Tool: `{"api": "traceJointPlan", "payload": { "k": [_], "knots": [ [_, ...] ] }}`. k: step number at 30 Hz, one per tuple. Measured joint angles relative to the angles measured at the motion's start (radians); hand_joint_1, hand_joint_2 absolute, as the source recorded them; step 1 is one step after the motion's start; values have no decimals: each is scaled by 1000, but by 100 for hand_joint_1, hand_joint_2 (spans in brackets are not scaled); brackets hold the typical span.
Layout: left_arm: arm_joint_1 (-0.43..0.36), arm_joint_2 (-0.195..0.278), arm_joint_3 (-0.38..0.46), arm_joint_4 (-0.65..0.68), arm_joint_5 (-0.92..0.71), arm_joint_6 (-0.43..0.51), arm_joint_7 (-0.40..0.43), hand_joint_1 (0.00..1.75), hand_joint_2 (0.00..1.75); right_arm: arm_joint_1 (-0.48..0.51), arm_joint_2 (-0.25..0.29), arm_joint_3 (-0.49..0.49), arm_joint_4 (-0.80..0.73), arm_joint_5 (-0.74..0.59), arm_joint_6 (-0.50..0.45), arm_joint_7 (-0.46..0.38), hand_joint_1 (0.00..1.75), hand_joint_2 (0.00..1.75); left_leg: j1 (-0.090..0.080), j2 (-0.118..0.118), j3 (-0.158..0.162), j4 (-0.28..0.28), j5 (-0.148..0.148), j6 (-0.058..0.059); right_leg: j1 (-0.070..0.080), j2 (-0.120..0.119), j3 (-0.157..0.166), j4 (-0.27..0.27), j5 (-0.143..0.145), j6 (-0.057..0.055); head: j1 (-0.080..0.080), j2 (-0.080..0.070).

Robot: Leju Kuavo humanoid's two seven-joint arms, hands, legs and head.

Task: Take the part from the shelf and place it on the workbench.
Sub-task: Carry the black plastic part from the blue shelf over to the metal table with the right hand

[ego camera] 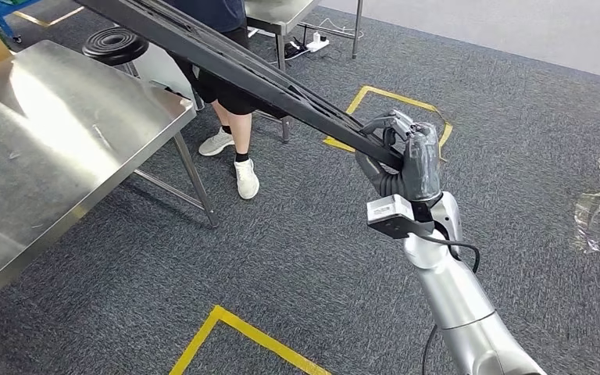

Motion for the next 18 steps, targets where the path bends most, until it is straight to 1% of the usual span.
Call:
{"api": "traceJointPlan", "payload": {
  "k": [1, 2, 3, 4, 5, 6, 7, 8, 9, 10, 11, 12, 13, 15, 16, 17, 18],
  "knots": [
    [2, 1, -1, 0, -1, -1, 0, 0, 175, -12, 4, 10, 0, 4, 3, 8, 175, 175, -1, 18, -6, 9, -6, -5, -2, -11, 1, -2, 2, -7, -2, 0],
    [2, 1, -3, 1, -3, -3, 0, 0, 175, -25, 8, 21, -1, 9, 7, 18, 175, 175, -3, 48, -19, 35, -24, -10, -5, -22, 1, -4, 4, -15, -7, 0],
    [0, 2, -6, 1, -5, -6, 0, 0, 175, -39, 13, 32, -2, 13, 11, 29, 175, 175, -3, 85, -41, 83, -52, -13, -6, -35, 2, -5, 5, -22, -11, 0],
    [-3, 2, -10, 1, -8, -10, 0, 0, 175, -50, 16, 42, -3, 17, 16, 39, 175, 175, -4, 116, -72, 147, -85, -17, -3, -48, 3, -6, 4, -28, -15, 0],
    [-6, 2, -14, 1, -11, -15, -1, 0, 175, -60, 18, 53, -4, 20, 20, 47, 175, 175, -2, 131, -105, 214, -114, -20, 0, -64, 3, -5, 3, -33, -17, 0],
    [-8, 1, -20, 1, -14, -19, -2, 0, 175, -66, 19, 63, -5, 22, 23, 54, 175, 175, 0, 137, -129, 263, -129, -22, 1, -80, 4, -5, 2, -35, -16, 0],
    [-9, 1, -24, 1, -17, -22, -4, 0, 175, -69, 21, 73, -6, 23, 25, 58, 175, 175, 1, 141, -136, 278, -128, -24, 3, -96, 4, -5, 1, -36, -17, 0],
    [-9, 1, -27, 1, -19, -24, -5, 0, 175, -71, 23, 81, -6, 23, 25, 60, 175, 175, 2, 147, -122, 255, -110, -24, 3, -110, 5, -5, 0, -37, -17, 0],
    [-9, 2, -29, 1, -20, -26, -6, 0, 175, -74, 24, 88, -7, 23, 26, 61, 175, 175, 3, 159, -88, 197, -81, -23, 3, -124, 7, -5, -1, -36, -17, 0],
    [-10, 3, -30, 1, -20, -27, -7, 0, 175, -77, 26, 93, -9, 23, 26, 62, 175, 175, 1, 185, -47, 126, -56, -21, 6, -136, 9, -5, -4, -34, -18, 0],
    [-11, 4, -30, 1, -20, -29, -7, 0, 175, -81, 26, 97, -11, 22, 26, 62, 175, 175, -1, 206, -13, 67, -37, -17, 11, -147, 10, -4, -7, -29, -17, 0],
    [-12, 5, -31, 1, -20, -30, -8, 0, 175, -85, 26, 100, -13, 22, 26, 63, 175, 175, -4, 220, 9, 28, -28, -12, 15, -158, 12, -4, -10, -24, -15, 0],
    [-13, 5, -31, 0, -20, -31, -8, 0, 175, -88, 27, 102, -14, 21, 26, 63, 175, 175, -7, 223, 16, 13, -26, -7, 20, -169, 14, -4, -12, -19, -13, 0],
    [-12, 6, -33, 0, -20, -31, -8, 0, 175, -93, 30, 107, -15, 20, 26, 64, 175, 175, -8, 197, 15, 9, -22, 6, 21, -189, 19, -7, -16, -9, -9, 0],
    [-10, 6, -35, 0, -21, -31, -9, 0, 175, -95, 32, 110, -16, 17, 28, 64, 175, 175, -7, 185, 16, 5, -19, 13, 20, -180, 18, -1, -21, -4, -8, 0],
    [-10, 7, -38, 1, -21, -32, -10, 0, 175, -98, 33, 113, -16, 14, 30, 63, 175, 175, -4, 173, 18, 1, -16, 19, 18, -156, 9, 20, -34, -2, -8, 0],
    [-11, 7, -41, 1, -22, -35, -13, 0, 175, -101, 33, 116, -17, 9, 33, 63, 175, 175, 0, 162, 20, -2, -13, 25, 16, -125, -10, 62, -55, -3, -6, 0]
  ]
}}
